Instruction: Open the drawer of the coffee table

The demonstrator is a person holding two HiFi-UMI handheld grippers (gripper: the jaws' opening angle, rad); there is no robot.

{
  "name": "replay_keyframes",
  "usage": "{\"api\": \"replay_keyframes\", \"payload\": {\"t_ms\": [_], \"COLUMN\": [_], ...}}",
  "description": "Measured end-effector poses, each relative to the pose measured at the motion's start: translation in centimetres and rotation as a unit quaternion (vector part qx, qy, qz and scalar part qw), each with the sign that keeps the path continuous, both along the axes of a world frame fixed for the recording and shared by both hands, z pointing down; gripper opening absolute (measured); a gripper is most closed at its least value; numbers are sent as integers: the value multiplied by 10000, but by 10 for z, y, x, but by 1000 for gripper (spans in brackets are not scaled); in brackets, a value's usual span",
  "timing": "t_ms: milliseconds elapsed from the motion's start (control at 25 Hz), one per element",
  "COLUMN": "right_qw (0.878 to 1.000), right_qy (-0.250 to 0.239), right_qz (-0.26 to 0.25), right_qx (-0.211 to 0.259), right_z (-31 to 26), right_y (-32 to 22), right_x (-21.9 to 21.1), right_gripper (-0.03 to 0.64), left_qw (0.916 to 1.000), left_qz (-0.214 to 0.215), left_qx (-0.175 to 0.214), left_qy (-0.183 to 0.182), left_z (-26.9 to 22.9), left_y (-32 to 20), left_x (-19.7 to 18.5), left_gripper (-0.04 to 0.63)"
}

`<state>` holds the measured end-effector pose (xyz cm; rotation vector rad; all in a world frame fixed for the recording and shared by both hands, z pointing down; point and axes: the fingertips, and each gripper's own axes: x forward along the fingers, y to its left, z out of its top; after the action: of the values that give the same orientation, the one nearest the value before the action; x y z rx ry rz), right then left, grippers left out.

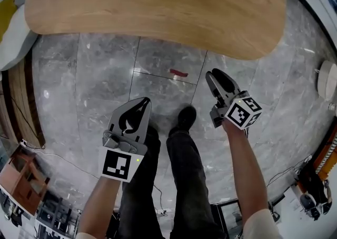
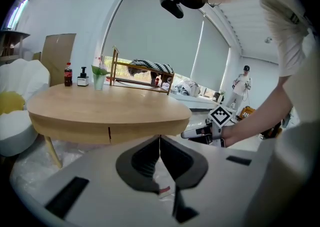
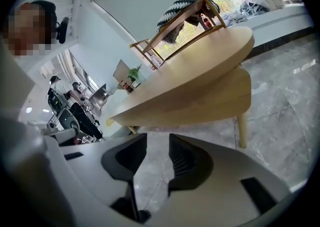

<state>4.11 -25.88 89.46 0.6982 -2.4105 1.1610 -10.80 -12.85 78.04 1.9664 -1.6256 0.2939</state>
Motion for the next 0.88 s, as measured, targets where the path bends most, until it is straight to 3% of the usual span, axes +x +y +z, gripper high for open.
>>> {"api": "replay_keyframes", "payload": {"t_ms": [160, 440, 880], "right_qw": [9997, 9989, 9956], "right_qy": [-193, -311, -851], "right_qz": [140, 332, 277], "right_qx": [98, 91, 275], "right_z": [33, 80, 90], "right_y": [-16, -53, -79], "right_x": [-2, 0, -20], "right_gripper": [188, 253, 304], "left_qw": [10000, 9985, 9987], "left_qz": [43, 526, 471], "left_qx": [-36, -125, -149], "left_qy": [56, -74, -87], "left_z": [28, 66, 98], "left_y": [-4, -7, -25], "left_x": [2, 12, 0], "left_gripper": [20, 20, 20]}}
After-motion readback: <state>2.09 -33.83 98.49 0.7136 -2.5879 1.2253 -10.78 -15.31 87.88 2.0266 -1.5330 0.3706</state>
